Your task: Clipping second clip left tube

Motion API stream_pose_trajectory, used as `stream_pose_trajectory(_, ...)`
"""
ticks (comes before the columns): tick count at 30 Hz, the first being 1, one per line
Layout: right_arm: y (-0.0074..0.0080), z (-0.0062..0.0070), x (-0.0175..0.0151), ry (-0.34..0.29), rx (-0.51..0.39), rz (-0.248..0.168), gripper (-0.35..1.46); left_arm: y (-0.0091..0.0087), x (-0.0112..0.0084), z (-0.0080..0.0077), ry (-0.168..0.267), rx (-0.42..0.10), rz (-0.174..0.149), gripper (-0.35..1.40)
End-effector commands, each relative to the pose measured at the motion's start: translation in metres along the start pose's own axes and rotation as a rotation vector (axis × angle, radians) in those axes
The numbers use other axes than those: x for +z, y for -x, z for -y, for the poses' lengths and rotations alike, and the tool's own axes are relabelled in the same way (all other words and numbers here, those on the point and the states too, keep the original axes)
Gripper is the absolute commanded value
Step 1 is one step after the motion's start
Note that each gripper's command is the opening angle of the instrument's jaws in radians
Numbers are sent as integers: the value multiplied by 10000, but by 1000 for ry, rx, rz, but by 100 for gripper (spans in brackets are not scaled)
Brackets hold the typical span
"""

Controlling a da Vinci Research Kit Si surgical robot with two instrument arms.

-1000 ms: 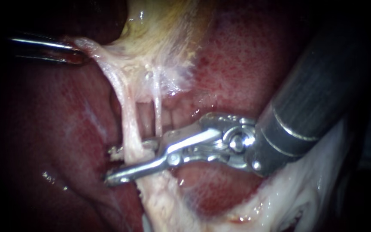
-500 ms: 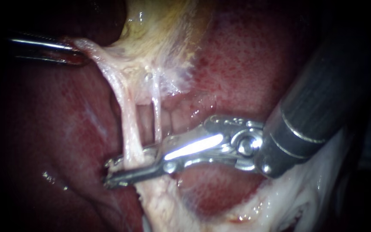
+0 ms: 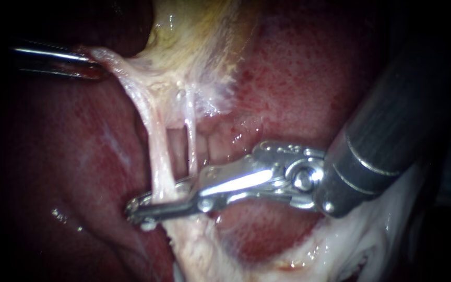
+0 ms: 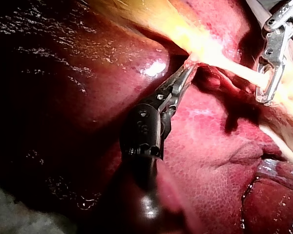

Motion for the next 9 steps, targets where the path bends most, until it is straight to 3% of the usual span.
stream_pose_trajectory(1,0,-1,0,0,0,0,-35,0,0,0,0,0,0,-35)
stream_pose_trajectory(9,1,-4,-2,-1,0,0,-35,0,0,0,0,0,0,-35)
